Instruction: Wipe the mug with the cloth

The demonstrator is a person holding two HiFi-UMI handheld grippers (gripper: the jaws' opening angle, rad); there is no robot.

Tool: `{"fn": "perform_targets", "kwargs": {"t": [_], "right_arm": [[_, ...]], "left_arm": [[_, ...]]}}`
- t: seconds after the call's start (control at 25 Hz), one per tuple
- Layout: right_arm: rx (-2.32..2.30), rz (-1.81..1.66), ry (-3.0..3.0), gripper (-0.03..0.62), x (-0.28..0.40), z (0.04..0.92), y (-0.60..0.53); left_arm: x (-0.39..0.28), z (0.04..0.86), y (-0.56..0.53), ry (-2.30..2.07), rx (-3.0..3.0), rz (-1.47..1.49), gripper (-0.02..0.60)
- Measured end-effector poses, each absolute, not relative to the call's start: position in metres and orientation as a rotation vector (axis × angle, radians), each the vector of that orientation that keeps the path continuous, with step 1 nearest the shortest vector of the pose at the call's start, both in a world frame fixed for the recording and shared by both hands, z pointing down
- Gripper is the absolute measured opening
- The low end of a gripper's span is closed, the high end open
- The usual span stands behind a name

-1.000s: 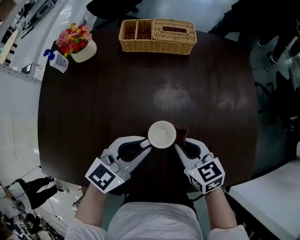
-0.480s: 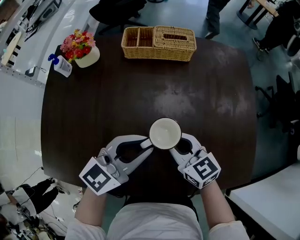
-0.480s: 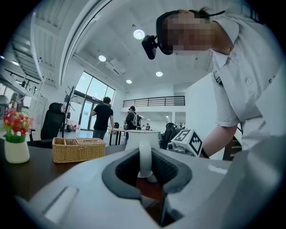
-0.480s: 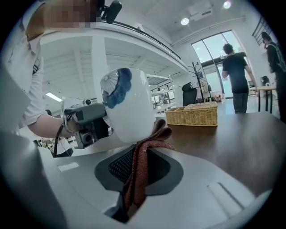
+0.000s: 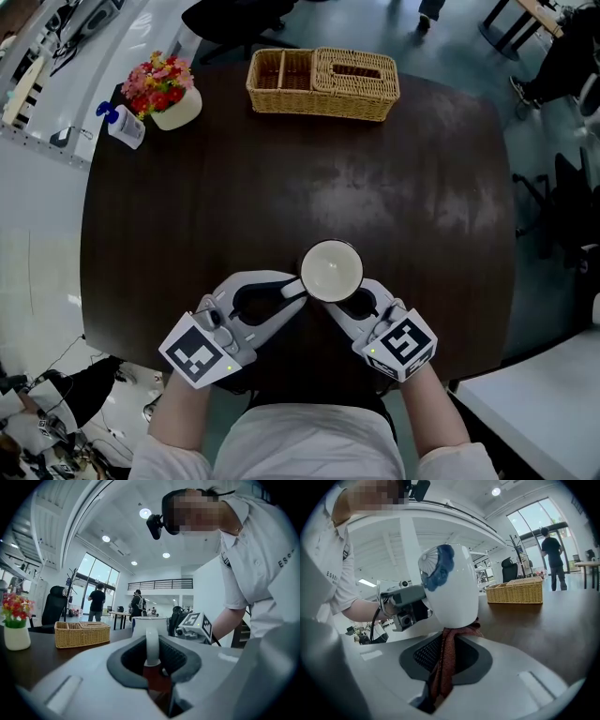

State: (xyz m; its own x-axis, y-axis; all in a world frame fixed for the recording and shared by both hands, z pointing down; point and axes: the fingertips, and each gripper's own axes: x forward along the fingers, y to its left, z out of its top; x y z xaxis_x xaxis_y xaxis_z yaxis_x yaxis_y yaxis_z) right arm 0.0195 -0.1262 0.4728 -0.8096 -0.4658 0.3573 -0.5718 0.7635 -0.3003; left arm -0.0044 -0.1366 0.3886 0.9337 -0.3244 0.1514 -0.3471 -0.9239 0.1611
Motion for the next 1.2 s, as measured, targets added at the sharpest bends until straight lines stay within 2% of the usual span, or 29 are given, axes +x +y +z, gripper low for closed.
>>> {"fn": "perform_targets", "kwargs": {"t": [0.2,0.6,0.96,1.2], "right_arm": [[0.846,0.627,-2.62,0.08,0.043,0.483,-0.119],[1.28,0.592,-2.424,0.08,0.117,0.484,-0.148],[1.287,0.608,-2.426,0.08,0.113,0.498,-0.135],[1.286,0.617,-2.414,0.08,0.108,0.503,-0.127]], "left_arm": [[-0.001,0.396,-0.13,-0.434,2.987,0.258,0.064],[0.007,0.432,-0.121,-0.322,3.11,0.303,0.064],[0.008,0.482,-0.103,-0.248,3.101,0.461,0.063],[0.004,0.486,-0.101,-0.253,3.118,0.422,0.064]]}}
